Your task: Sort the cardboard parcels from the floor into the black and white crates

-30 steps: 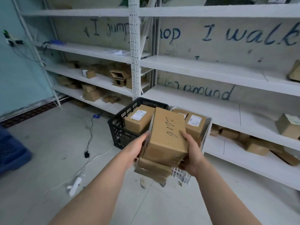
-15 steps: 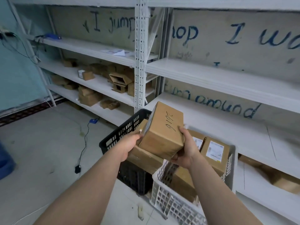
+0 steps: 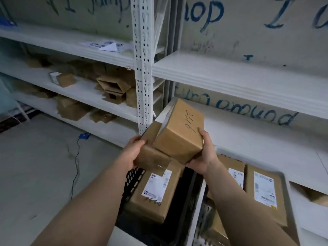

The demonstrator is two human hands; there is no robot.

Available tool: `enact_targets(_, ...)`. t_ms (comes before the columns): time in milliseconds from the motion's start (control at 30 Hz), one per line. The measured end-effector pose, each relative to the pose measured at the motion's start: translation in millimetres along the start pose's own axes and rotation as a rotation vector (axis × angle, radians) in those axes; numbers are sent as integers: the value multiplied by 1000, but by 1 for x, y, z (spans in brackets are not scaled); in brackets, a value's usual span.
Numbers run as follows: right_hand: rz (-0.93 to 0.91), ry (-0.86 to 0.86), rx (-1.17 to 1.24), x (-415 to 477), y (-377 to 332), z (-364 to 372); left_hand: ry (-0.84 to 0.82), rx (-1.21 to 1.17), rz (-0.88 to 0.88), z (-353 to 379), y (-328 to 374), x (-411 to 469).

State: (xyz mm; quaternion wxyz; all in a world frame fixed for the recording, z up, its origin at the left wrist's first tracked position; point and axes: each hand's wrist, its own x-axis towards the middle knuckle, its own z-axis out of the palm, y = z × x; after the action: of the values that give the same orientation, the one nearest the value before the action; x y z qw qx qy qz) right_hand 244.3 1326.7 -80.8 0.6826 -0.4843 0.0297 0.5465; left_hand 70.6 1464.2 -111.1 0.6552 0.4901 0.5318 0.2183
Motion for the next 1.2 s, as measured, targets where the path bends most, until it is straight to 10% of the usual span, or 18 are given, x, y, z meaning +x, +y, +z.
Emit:
enact_targets(667, -39, 543, -199, 153, 33, -11, -117, 87, -7, -23, -11, 195)
enact_targets(1200, 22, 609, -411, 164, 46, -2, -157, 526, -35, -24, -17, 210)
